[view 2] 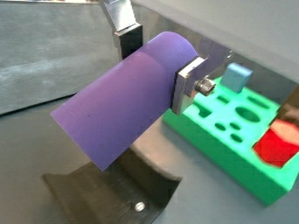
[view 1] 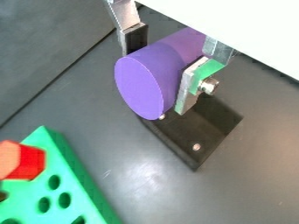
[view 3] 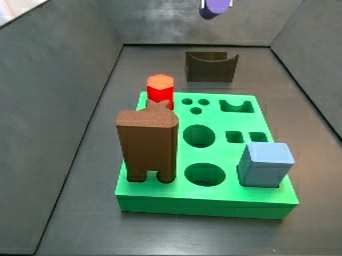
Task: Pick up the round object. Move up. Place the round object on the fixture. Regrasp the round object. Move to above the board. Insert the round object.
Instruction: Place the round object on the fixture.
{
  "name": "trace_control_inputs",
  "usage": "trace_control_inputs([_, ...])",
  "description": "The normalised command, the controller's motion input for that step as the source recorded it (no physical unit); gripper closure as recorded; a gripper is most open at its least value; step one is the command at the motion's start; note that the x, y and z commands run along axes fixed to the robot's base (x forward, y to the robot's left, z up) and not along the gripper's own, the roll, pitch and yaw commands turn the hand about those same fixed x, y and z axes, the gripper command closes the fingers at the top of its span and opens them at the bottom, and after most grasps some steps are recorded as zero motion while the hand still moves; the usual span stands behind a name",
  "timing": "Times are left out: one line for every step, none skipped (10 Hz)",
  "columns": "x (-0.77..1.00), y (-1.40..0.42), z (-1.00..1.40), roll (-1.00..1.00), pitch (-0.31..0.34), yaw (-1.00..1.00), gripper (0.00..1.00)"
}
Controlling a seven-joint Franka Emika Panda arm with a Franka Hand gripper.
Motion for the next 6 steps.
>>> trace_control_inputs([0.09,0.05,0.00,-1.00,0.114,-0.07,1.00])
trace_control_inputs([0.09,0.05,-0.01,-1.00,0.122,-0.08,1.00])
trace_control_inputs([0.09,0.05,-0.02,-0.92,0.123,-0.11,1.00])
trace_control_inputs([0.08,0.05,-0.01,-0.75,0.106,-0.12,1.00])
trace_control_inputs([0.08,0.05,-0.02,-0.52,0.078,-0.12,1.00])
trace_control_inputs([0.07,0.05,-0.01,-0.35,0.059,-0.12,1.00])
